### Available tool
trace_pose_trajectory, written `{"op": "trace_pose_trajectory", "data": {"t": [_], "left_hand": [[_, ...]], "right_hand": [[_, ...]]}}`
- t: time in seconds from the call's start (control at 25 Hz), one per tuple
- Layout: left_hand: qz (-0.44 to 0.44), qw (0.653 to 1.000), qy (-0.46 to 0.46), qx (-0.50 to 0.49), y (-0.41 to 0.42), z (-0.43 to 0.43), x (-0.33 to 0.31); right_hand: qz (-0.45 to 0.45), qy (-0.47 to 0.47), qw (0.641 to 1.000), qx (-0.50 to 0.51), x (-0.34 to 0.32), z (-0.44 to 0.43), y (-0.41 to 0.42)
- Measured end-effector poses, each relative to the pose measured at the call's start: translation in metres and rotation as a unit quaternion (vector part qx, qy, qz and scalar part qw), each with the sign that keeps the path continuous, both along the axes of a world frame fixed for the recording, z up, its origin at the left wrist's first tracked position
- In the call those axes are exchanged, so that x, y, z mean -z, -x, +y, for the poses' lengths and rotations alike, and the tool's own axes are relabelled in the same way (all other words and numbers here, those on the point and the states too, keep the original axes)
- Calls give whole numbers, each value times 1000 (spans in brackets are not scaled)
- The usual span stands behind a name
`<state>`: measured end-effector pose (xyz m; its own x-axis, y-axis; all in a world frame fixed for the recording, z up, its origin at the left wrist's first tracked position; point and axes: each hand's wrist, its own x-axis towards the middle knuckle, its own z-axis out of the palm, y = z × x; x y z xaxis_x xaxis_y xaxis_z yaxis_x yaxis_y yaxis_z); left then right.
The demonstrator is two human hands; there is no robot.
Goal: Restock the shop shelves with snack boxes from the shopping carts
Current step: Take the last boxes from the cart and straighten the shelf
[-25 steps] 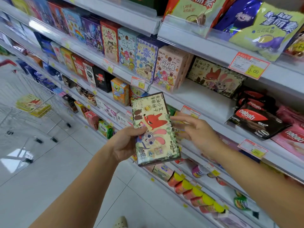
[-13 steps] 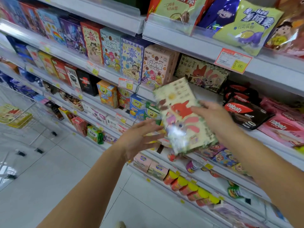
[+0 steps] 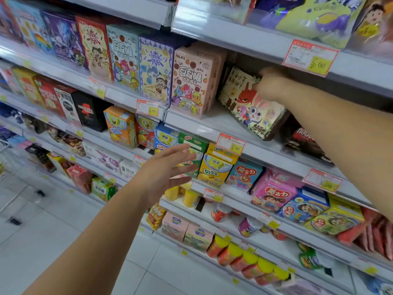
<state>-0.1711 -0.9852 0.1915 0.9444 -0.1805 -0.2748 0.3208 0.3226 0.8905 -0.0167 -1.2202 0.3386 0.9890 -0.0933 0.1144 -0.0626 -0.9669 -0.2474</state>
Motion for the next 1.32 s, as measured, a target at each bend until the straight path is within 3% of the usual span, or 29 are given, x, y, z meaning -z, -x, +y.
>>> {"op": "trace_pose_trajectory", "data": {"t": [0.28,0.4,0.48,0.8,0.88,0.96,1.08,1.16,1.32], "left_hand": [[-2,1000,-12,-25,-11,24,40],[1,999,-12,-30,-17,26,43],[4,999,-12,-33,-22,27,40],[33,999,-16,-36,-31,33,30],[46,998,-17,-37,-31,34,24],[57,997,-11,-48,-30,39,14],[75,994,0,-76,-28,55,-6],[80,992,11,-101,-27,74,-16],[80,985,29,-152,-27,156,-20]], "right_hand": [[-76,45,995,-48,29,-28,-33],[-102,220,970,-3,59,-37,-38],[-96,273,957,19,71,-34,-37],[-109,301,946,55,86,-31,-57],[-137,261,955,45,82,-22,-48],[-245,166,955,-1,82,-4,-23],[-398,-28,911,-103,93,37,27],[-375,-127,895,-203,101,74,53],[-250,-216,884,-330,108,184,69]]}}
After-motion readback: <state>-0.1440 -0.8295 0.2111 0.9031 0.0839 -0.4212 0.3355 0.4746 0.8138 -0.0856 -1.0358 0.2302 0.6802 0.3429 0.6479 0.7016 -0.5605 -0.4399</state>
